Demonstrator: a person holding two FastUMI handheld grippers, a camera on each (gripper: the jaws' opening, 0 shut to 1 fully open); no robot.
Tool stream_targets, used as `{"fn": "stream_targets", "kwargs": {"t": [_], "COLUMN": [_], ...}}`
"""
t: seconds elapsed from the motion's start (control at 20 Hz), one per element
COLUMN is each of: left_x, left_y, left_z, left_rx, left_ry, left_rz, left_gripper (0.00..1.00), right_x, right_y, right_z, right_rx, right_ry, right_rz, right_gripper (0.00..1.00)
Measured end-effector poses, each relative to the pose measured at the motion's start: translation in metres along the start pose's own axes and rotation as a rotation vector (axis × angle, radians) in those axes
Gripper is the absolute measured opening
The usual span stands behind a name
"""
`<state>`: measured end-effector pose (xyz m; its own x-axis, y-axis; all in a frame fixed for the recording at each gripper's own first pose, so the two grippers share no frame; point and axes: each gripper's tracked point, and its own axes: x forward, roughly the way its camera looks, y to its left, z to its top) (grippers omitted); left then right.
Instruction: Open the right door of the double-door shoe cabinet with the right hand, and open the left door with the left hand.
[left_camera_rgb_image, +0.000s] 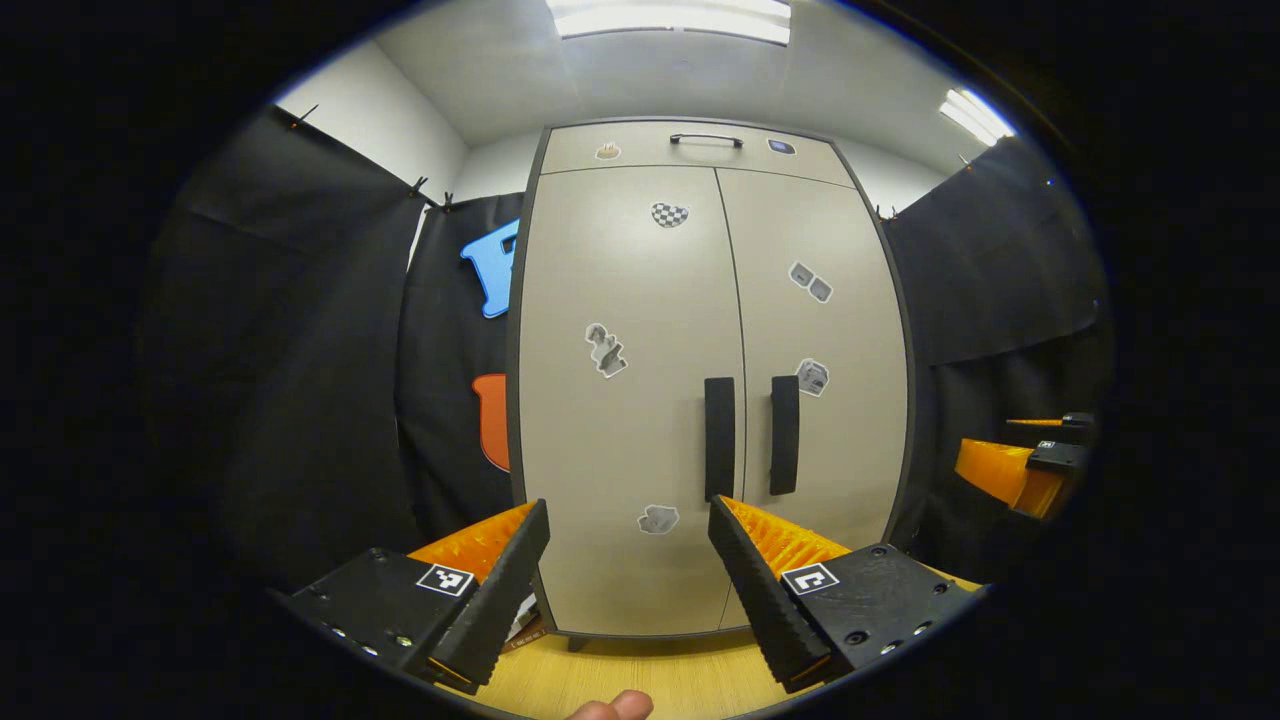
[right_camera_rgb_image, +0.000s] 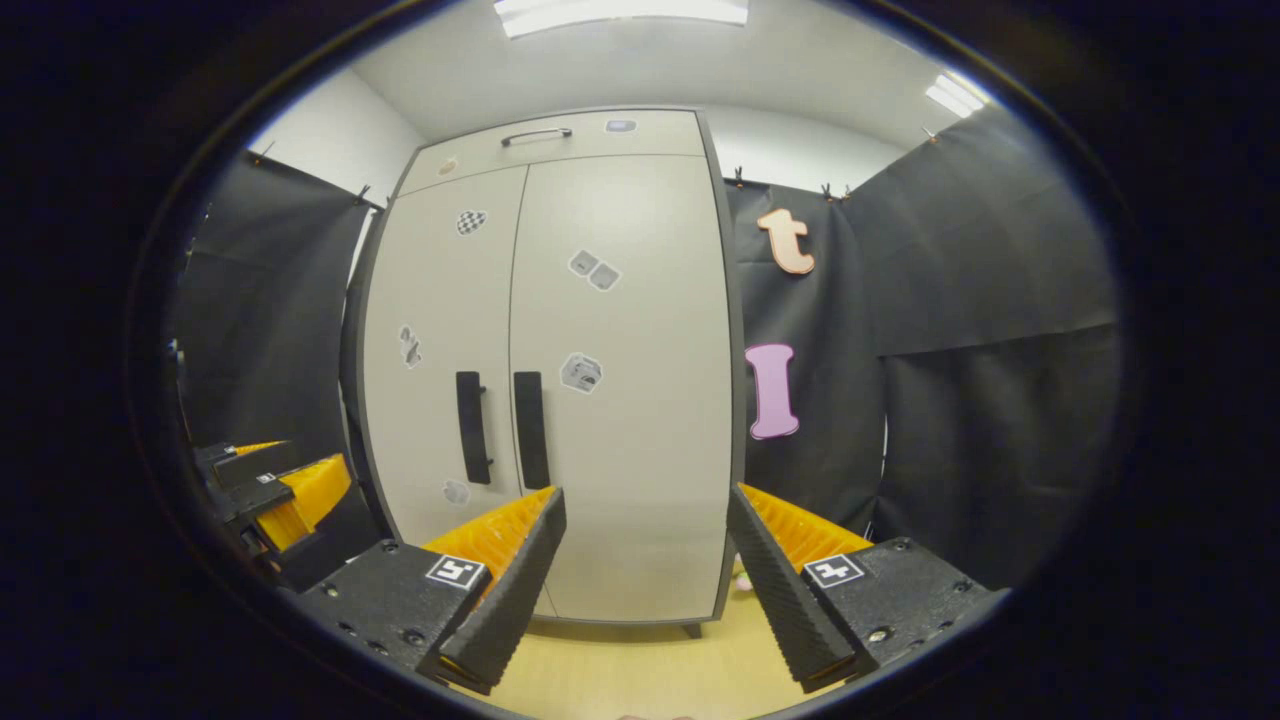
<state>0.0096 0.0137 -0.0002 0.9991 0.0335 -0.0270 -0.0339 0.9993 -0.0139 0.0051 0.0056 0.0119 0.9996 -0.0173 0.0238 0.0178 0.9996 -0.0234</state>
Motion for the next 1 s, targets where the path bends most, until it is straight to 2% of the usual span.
{"fn": "stream_targets", "kwargs": {"t": [0.35,0.4,0.45,0.5,0.65,0.85,1.0], "left_x": [0.000,0.001,0.001,0.000,-0.002,-0.007,-0.015], "left_y": [0.005,0.005,0.005,0.005,0.005,0.012,0.018], "left_z": [0.004,0.004,0.005,0.004,0.002,0.001,-0.001], "left_rx": [-0.023,-0.023,-0.021,-0.018,-0.012,0.008,0.008], "left_ry": [-0.009,-0.010,-0.012,-0.012,-0.010,-0.011,-0.006], "left_rz": [0.004,0.001,0.000,0.000,-0.008,-0.014,-0.019], "left_gripper": [0.96,0.96,1.00,0.96,0.96,0.96,0.96], "right_x": [-0.001,0.001,0.004,0.007,0.027,0.059,0.090], "right_y": [-0.003,-0.003,-0.002,0.000,0.012,0.045,0.061], "right_z": [-0.006,-0.006,-0.008,-0.008,-0.008,-0.006,0.000], "right_rx": [0.011,0.009,0.007,0.006,0.002,0.062,0.041], "right_ry": [0.010,0.013,0.015,0.013,0.017,0.032,0.031], "right_rz": [-0.019,-0.019,-0.020,-0.019,-0.005,0.065,0.076], "right_gripper": [0.98,1.00,1.00,1.00,0.98,1.00,1.00]}}
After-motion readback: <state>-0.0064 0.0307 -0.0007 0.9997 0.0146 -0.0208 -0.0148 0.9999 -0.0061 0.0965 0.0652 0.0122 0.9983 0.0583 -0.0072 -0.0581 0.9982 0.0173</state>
